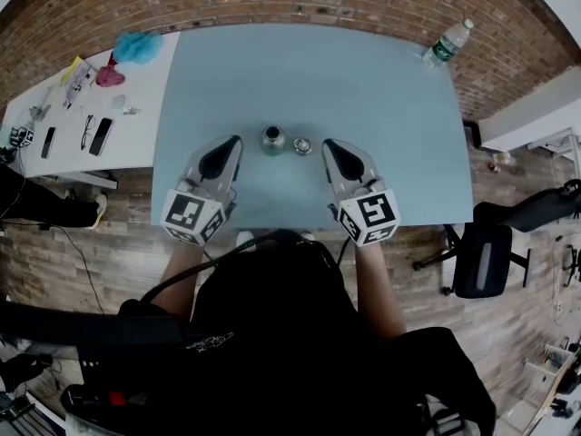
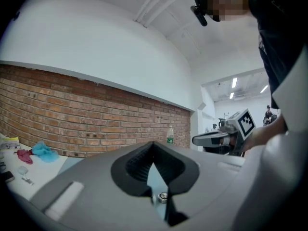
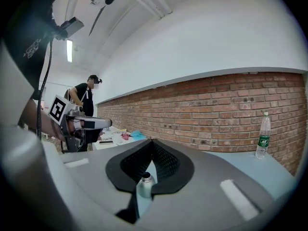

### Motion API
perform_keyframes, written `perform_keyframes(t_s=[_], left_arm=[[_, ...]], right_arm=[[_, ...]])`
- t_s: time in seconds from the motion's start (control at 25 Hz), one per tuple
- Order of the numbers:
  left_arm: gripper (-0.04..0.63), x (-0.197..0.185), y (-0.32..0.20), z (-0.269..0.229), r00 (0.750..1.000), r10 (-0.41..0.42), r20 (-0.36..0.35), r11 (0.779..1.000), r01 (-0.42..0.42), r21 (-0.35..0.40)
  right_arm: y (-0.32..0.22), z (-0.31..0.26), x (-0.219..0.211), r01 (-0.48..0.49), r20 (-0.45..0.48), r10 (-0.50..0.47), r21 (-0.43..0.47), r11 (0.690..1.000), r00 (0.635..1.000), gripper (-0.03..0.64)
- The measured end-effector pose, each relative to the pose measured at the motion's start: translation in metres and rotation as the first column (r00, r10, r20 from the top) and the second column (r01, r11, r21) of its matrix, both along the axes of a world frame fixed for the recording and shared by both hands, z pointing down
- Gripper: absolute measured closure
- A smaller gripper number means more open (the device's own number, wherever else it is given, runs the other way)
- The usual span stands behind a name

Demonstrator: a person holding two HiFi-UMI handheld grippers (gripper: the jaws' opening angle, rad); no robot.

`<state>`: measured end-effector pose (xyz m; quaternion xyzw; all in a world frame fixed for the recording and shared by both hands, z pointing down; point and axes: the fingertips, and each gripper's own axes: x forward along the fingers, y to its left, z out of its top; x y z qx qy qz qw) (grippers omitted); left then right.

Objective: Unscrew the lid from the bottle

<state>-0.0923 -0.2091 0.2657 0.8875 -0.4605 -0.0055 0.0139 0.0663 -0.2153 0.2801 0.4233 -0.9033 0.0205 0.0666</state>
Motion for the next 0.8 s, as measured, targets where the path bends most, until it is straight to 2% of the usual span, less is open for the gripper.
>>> perform_keyframes(t_s=[0.8], left_arm=[[0.597,0.0076,-0.0065,0.0008,1.0,0.012,0.003,1.0,-0.012,0.005]], right_arm=[[-0.0035,0.0015,0.0073,-0.012,-0.011,0.012,-0.003,1.0,1.0,0.615]])
